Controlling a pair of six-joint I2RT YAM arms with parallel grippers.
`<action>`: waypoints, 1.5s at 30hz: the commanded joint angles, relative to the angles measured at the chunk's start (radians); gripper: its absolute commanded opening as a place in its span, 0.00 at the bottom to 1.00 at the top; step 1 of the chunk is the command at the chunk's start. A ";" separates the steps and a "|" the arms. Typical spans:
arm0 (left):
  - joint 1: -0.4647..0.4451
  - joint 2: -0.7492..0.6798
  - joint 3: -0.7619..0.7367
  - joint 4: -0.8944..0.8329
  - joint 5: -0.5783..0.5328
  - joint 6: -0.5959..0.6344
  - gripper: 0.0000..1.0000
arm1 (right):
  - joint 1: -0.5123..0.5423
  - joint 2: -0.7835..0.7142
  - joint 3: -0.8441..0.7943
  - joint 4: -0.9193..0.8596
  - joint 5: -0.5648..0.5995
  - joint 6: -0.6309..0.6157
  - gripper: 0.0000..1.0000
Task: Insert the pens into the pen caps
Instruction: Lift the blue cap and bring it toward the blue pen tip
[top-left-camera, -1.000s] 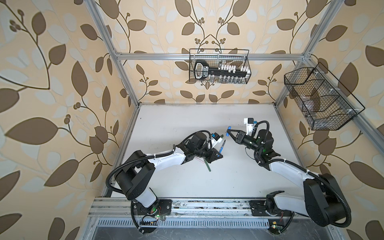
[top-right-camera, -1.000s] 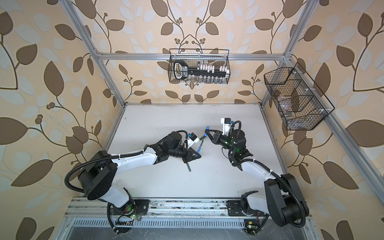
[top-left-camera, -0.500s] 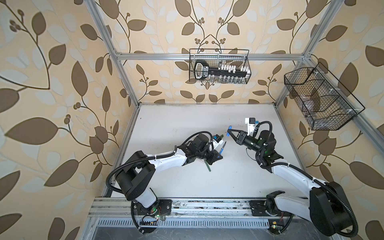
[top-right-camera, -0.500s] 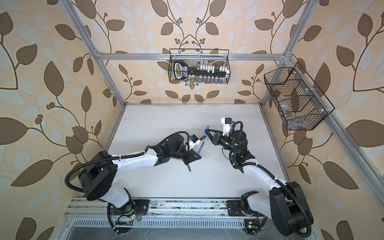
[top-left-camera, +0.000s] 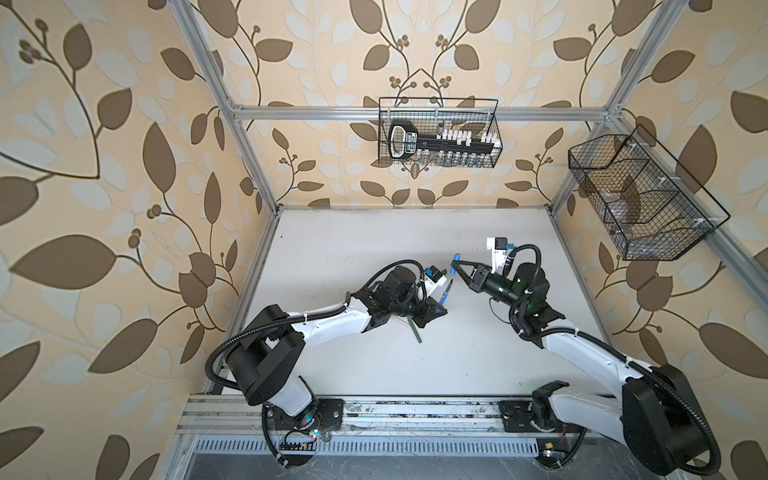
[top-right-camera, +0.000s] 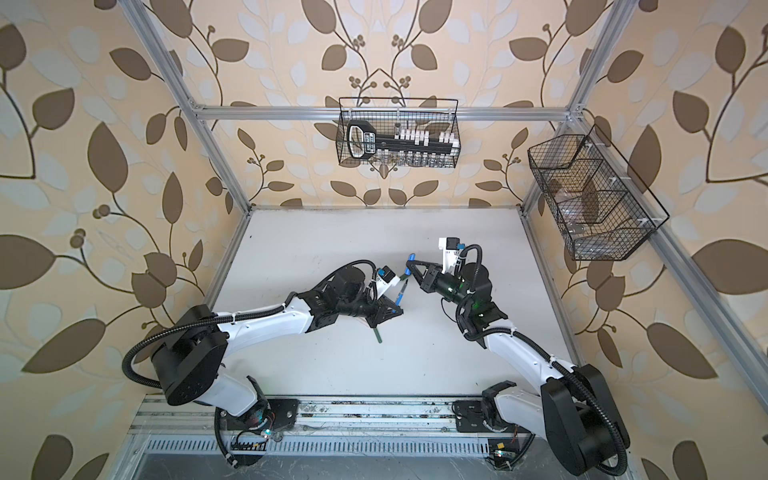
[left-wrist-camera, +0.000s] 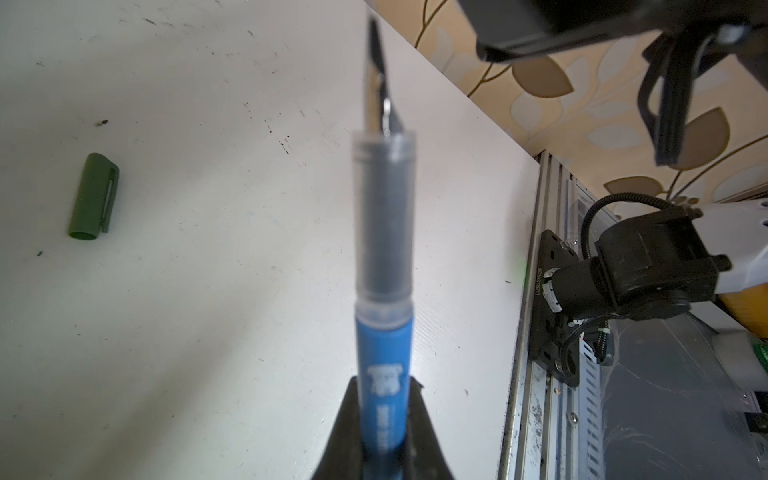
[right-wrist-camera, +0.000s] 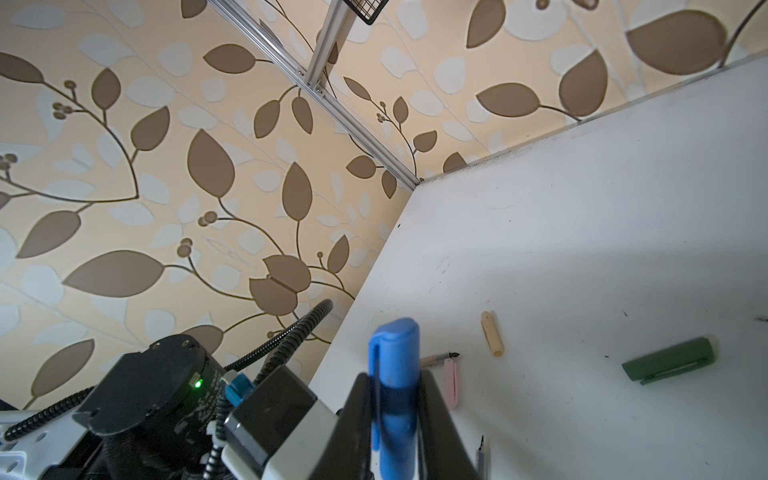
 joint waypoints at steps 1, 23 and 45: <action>-0.003 -0.047 -0.012 0.042 0.020 -0.004 0.00 | 0.009 -0.019 -0.019 0.009 0.016 0.000 0.18; -0.003 -0.078 -0.023 0.046 0.019 -0.005 0.00 | 0.025 -0.066 -0.025 -0.029 0.040 -0.018 0.18; -0.003 -0.105 -0.027 0.048 0.013 -0.007 0.00 | 0.034 -0.099 -0.032 -0.053 0.051 -0.031 0.18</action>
